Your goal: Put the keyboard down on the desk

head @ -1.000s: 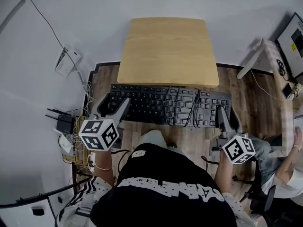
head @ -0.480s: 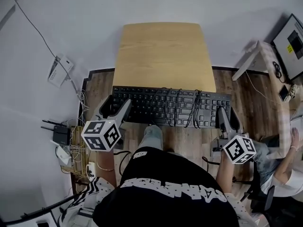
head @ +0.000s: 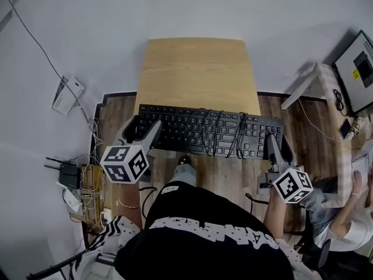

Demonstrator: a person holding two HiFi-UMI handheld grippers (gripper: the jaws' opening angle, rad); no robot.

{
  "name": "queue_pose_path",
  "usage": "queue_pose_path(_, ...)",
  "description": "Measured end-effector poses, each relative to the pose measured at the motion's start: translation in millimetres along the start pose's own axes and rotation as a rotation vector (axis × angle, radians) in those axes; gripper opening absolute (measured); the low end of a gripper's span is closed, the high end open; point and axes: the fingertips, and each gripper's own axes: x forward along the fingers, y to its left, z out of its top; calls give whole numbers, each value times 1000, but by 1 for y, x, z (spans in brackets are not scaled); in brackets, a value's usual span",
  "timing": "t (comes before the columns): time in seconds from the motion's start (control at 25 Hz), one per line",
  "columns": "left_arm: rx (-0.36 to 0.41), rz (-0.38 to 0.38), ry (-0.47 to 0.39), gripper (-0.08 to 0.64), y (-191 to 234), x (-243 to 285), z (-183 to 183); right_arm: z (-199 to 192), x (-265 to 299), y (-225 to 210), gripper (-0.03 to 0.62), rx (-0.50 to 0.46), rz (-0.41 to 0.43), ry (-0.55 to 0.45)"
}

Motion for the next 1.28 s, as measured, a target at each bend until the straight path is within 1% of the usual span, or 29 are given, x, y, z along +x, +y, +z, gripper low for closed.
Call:
queue_pose_path(0.12,-26,34,53,308,2,-5,-3,-2,2,1,213,21,-7,71)
queue_pose_path(0.24,-39,61,68,302,3,-9,-3,0,6,1,213,25,2,103)
queue_pose_path(0.52,-28,48,57,302,2,-6,-3,0,5,0,213,21,0,74)
queue_pose_path(0.76,-10,26,72,301,3,4,0,-5,2,-3,213,40,-30,67)
queue_pose_path(1.28,11,24,30,301,0,1,5,-6,1,-4,213,41,-5,25)
